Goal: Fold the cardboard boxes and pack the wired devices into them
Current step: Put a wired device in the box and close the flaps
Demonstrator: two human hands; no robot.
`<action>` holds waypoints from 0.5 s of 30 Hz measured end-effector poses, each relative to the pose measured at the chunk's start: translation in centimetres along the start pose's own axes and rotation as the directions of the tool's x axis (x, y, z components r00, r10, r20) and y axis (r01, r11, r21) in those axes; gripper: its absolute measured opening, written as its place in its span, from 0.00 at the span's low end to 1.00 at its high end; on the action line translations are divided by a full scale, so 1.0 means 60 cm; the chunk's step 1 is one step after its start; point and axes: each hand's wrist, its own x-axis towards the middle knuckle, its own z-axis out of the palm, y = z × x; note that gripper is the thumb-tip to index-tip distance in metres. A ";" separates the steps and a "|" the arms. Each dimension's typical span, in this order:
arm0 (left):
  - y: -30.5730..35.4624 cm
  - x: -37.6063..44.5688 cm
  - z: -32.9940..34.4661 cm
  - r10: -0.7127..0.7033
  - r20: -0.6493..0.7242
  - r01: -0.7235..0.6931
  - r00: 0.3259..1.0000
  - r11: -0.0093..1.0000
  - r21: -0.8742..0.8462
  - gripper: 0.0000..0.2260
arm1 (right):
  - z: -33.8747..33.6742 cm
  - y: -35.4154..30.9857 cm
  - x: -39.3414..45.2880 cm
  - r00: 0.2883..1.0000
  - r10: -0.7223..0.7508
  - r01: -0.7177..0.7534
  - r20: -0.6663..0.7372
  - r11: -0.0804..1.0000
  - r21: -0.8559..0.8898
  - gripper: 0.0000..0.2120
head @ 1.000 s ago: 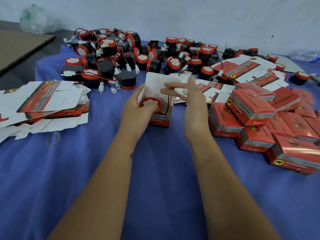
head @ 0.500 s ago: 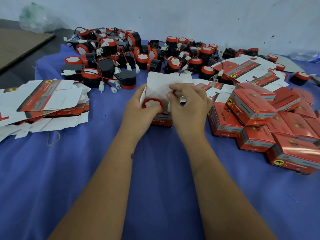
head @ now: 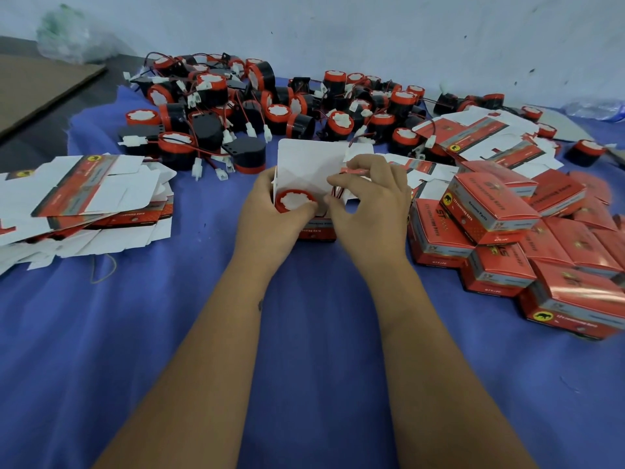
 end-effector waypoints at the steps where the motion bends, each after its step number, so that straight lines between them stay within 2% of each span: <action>1: -0.001 0.001 0.001 -0.002 -0.002 0.002 1.000 1.000 0.001 0.22 | -0.001 0.000 0.001 1.000 0.004 -0.005 0.027 1.000 0.029 0.14; 3: -0.002 0.001 0.001 -0.005 -0.005 0.005 1.000 1.000 0.005 0.23 | 0.000 -0.004 0.001 0.993 0.063 -0.078 0.102 0.987 0.142 0.21; 5: -0.002 0.001 0.001 -0.006 -0.006 0.006 1.000 1.000 0.012 0.23 | 0.001 -0.005 0.002 0.979 0.147 -0.177 0.139 0.953 0.244 0.23; 8: -0.002 0.001 0.000 -0.011 -0.004 0.011 1.000 1.000 0.019 0.23 | -0.002 -0.002 0.002 0.971 0.181 -0.220 0.158 0.933 0.284 0.18; 11: -0.001 0.001 0.000 -0.018 -0.007 0.018 1.000 1.000 0.024 0.22 | -0.003 0.000 -0.001 0.974 0.132 -0.180 0.184 0.945 0.273 0.12; 15: -0.001 0.002 0.000 -0.014 0.012 0.014 1.000 0.999 0.033 0.21 | -0.001 -0.001 -0.001 0.988 0.085 -0.116 0.132 0.962 0.247 0.05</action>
